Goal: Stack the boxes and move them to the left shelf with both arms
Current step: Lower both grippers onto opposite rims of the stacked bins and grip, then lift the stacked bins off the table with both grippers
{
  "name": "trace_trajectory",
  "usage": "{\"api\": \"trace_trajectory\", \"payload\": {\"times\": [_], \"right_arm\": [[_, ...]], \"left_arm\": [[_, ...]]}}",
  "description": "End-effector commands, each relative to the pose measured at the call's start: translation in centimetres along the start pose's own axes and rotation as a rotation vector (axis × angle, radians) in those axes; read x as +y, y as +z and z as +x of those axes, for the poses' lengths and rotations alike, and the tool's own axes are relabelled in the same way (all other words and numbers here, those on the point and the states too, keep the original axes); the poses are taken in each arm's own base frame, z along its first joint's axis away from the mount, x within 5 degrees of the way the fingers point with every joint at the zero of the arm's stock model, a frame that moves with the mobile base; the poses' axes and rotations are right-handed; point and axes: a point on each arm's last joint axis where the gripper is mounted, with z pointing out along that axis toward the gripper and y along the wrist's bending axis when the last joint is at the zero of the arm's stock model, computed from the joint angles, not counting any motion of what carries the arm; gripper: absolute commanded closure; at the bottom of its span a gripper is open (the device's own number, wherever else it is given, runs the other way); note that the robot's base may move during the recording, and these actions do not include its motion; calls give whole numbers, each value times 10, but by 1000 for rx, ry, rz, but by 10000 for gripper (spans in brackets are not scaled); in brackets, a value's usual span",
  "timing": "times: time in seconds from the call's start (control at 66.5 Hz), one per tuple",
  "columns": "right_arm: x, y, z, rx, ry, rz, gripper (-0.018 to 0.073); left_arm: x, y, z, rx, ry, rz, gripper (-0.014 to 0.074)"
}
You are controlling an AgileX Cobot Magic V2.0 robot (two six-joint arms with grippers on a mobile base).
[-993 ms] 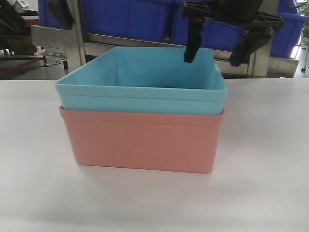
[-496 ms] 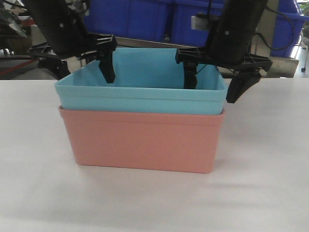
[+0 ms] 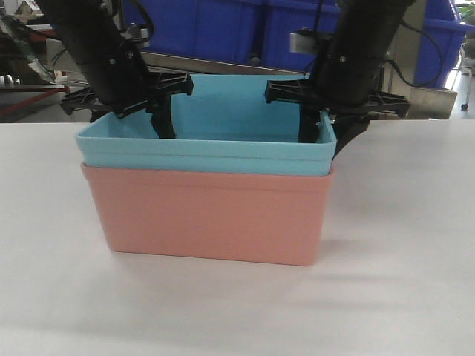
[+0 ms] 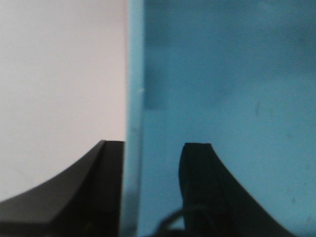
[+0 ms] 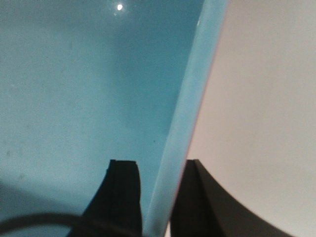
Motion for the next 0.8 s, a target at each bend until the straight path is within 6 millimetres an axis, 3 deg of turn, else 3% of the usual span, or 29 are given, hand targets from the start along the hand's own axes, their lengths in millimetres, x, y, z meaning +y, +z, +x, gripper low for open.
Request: {"api": "trace_trajectory", "payload": {"times": [0.0, 0.15, 0.301, 0.587, 0.782], "right_arm": [[3, -23, -12, -89, -13, -11, 504], [3, -25, -13, -90, -15, -10, 504], [3, -38, -14, -107, -34, 0, 504], [3, -88, -21, -235, -112, 44, 504], [8, -120, -32, -293, -139, 62, 504]], "left_arm": [[-4, -26, -13, -75, 47, 6, 607], [-4, -27, -11, -52, 43, 4, 602], [-6, -42, -12, -46, 45, 6, 602], [-18, -116, -20, -172, -11, 37, 602], [-40, -160, -9, -219, -11, -2, 603]]}}
